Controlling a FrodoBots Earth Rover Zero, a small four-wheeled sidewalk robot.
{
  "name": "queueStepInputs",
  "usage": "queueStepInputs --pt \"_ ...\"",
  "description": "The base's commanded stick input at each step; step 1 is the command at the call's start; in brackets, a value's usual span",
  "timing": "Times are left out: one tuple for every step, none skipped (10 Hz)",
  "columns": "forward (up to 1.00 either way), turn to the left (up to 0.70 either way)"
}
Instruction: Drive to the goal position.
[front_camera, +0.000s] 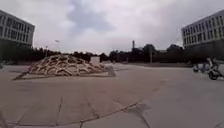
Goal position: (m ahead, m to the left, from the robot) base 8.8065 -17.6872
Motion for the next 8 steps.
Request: queueStepInputs --pt "0.7 0.0" --pt "0.7 0.0" --pt "0.7 0.0" --pt "0.7 0.0" --pt "0.7 0.0" --pt "0.7 0.0" --pt "0.7 0.0" --pt "0.7 0.0"
